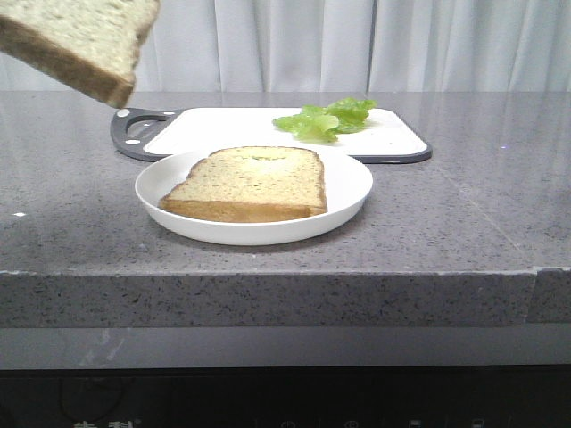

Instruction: Left arm grabs bread, right arm adds lettuce

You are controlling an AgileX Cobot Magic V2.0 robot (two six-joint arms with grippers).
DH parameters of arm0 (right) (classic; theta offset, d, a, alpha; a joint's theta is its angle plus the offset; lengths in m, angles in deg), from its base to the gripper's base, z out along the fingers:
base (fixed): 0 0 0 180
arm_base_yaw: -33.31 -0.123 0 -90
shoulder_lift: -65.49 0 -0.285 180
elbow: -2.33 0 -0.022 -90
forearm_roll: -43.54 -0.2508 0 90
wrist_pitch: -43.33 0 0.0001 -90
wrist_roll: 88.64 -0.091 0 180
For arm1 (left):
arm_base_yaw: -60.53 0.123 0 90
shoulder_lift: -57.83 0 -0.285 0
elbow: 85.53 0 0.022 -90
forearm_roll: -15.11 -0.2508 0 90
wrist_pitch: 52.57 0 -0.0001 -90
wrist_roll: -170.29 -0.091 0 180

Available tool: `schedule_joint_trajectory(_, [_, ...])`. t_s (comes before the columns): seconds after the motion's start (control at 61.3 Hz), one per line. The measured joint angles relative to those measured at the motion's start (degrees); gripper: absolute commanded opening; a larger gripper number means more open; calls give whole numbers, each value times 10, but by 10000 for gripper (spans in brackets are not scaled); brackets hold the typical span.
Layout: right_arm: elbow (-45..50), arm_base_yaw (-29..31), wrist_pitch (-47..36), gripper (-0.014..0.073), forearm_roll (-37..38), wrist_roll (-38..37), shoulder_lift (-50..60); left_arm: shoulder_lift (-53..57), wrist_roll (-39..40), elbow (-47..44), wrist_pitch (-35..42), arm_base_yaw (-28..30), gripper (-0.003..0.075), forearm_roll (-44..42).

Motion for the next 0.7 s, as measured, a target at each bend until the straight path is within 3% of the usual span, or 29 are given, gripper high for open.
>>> schedule_joint_trajectory(0.424, [-165, 2, 7, 435, -126, 87, -269, 20, 0, -1, -4, 0, -20, 0])
schedule_joint_trajectory(0.701, [-274, 30, 52, 435, -321, 218, -426, 20, 0, -1, -4, 0, -20, 0])
